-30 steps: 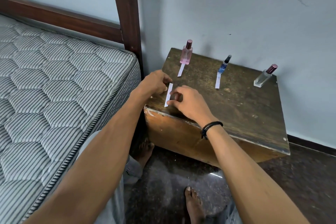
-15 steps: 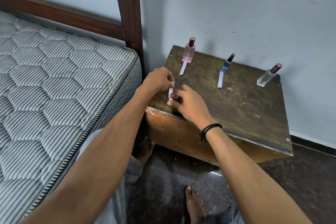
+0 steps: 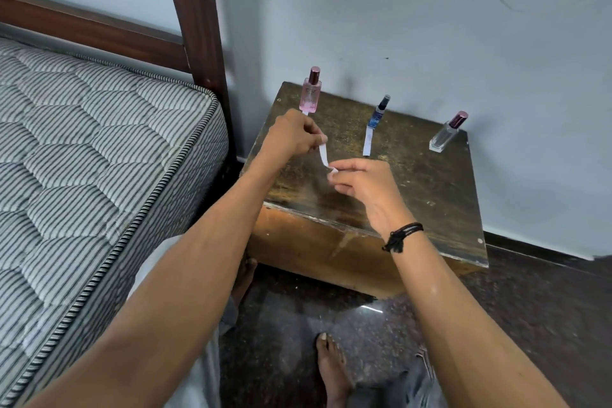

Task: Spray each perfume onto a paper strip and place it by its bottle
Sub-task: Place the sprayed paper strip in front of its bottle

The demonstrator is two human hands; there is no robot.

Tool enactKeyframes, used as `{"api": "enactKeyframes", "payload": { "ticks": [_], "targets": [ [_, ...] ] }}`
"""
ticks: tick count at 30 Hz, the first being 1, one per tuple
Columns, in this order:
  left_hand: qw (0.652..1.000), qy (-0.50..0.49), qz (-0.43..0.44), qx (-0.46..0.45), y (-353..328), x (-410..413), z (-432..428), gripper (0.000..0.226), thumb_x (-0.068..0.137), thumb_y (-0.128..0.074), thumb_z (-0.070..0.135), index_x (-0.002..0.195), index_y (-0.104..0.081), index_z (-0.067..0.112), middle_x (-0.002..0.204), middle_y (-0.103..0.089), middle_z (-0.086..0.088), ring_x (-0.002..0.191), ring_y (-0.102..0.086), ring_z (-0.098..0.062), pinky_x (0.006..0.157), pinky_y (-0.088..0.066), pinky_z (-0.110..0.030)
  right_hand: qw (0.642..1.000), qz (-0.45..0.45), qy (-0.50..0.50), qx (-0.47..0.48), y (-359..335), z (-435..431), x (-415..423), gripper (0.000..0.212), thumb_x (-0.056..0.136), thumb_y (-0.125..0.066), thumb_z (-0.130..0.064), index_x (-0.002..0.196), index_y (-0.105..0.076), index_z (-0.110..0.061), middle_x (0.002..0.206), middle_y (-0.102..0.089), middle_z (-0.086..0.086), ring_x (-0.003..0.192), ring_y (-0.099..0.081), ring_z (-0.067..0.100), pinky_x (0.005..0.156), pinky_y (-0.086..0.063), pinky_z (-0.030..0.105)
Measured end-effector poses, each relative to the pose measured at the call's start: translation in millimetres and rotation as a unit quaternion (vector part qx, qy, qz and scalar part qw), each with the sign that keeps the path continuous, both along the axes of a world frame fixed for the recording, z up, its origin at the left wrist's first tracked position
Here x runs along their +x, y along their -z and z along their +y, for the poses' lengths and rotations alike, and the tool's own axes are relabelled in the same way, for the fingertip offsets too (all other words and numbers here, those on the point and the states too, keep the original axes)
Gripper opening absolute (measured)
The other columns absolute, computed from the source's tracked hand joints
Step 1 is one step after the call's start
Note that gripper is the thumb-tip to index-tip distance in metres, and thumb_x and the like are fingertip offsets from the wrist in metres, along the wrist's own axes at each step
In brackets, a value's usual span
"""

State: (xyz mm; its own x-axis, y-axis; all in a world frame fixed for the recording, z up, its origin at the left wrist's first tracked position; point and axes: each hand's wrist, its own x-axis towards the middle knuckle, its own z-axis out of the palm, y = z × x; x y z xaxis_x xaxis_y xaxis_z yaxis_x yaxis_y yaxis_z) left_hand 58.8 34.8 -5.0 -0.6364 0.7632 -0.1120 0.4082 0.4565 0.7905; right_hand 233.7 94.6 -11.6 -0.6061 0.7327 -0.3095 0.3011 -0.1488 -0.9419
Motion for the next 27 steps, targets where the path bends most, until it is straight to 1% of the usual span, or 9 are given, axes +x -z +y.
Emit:
{"api": "enactKeyframes", "payload": {
  "ticks": [4,8,11,15,19,21,23,25,27],
  "targets": [
    [1.000,0.012,0.010,0.016,5,23,22,0.012,0.088,-0.075,0.028,0.083,-0.075,0.017,0.072,-0.070,0.008,0.070,-0.066,-0.007,0.084,-0.058,-0.034,0.998,-0.021,0.037,-0.055,-9,17,24,0.023,0.080,-0.080,0.007,0.096,-0.081,-0.010,0.087,-0.081,0.009,0.083,-0.079,0.019,0.072,-0.061,0.022],
    [0.998,0.041,0.010,0.043,12,51,44,0.009,0.087,-0.076,0.028,0.090,-0.077,0.019,0.086,-0.074,0.004,0.085,-0.069,-0.012,0.086,-0.056,-0.034,0.994,-0.103,0.031,-0.017,-9,29,50,0.031,0.078,-0.079,0.010,0.096,-0.075,-0.013,0.084,-0.080,0.010,0.078,-0.079,0.020,0.063,-0.059,0.022],
    [0.996,0.065,0.016,0.052,21,72,58,0.010,0.086,-0.076,0.027,0.090,-0.078,0.019,0.084,-0.071,0.007,0.086,-0.066,-0.011,0.086,-0.053,-0.032,0.988,-0.148,0.041,0.014,-4,35,63,0.027,0.077,-0.077,0.012,0.090,-0.074,-0.011,0.080,-0.079,0.012,0.076,-0.078,0.021,0.061,-0.058,0.021],
    [0.995,0.086,0.036,0.045,32,89,69,0.013,0.089,-0.073,0.026,0.096,-0.079,0.017,0.097,-0.076,0.001,0.089,-0.063,-0.011,0.086,-0.048,-0.029,0.982,-0.185,0.040,0.015,4,40,74,0.020,0.079,-0.072,0.012,0.083,-0.077,-0.008,0.080,-0.079,0.013,0.076,-0.077,0.020,0.062,-0.056,0.021],
    [0.992,0.106,0.056,0.027,37,97,76,0.010,0.089,-0.072,0.024,0.094,-0.078,0.019,0.097,-0.076,0.000,0.089,-0.063,-0.015,0.085,-0.048,-0.027,0.982,-0.188,0.036,0.001,6,44,80,0.021,0.078,-0.072,0.012,0.077,-0.079,-0.008,0.076,-0.079,0.011,0.078,-0.077,0.019,0.060,-0.057,0.017],
    [0.990,0.120,0.075,0.017,39,101,77,0.009,0.088,-0.072,0.024,0.094,-0.078,0.019,0.097,-0.075,0.001,0.093,-0.065,-0.017,0.087,-0.049,-0.030,0.982,-0.186,0.032,-0.008,6,45,81,0.020,0.079,-0.073,0.011,0.079,-0.080,-0.008,0.077,-0.079,0.010,0.079,-0.077,0.018,0.061,-0.058,0.017],
    [0.986,0.132,0.096,0.014,42,102,77,0.010,0.088,-0.072,0.025,0.093,-0.078,0.020,0.097,-0.074,0.003,0.093,-0.066,-0.019,0.084,-0.049,-0.031,0.981,-0.194,0.021,-0.012,5,47,79,0.014,0.081,-0.076,0.005,0.083,-0.081,-0.009,0.081,-0.080,0.009,0.079,-0.076,0.016,0.067,-0.061,0.019],
    [0.984,0.135,0.111,0.021,44,104,76,0.009,0.087,-0.073,0.025,0.092,-0.078,0.019,0.095,-0.072,0.002,0.091,-0.066,-0.020,0.079,-0.048,-0.030,0.977,-0.214,0.000,-0.011,3,48,78,0.010,0.081,-0.081,-0.004,0.088,-0.082,-0.012,0.086,-0.081,0.007,0.076,-0.073,0.013,0.076,-0.061,0.023],
    [0.983,0.134,0.120,0.030,46,105,76,0.008,0.086,-0.073,0.024,0.091,-0.078,0.019,0.095,-0.071,0.002,0.091,-0.065,-0.019,0.079,-0.049,-0.031,0.972,-0.231,-0.026,-0.015,0,49,79,0.011,0.080,-0.084,-0.012,0.090,-0.083,-0.016,0.086,-0.081,0.004,0.071,-0.070,0.009,0.079,-0.060,0.024]
  ]
}}
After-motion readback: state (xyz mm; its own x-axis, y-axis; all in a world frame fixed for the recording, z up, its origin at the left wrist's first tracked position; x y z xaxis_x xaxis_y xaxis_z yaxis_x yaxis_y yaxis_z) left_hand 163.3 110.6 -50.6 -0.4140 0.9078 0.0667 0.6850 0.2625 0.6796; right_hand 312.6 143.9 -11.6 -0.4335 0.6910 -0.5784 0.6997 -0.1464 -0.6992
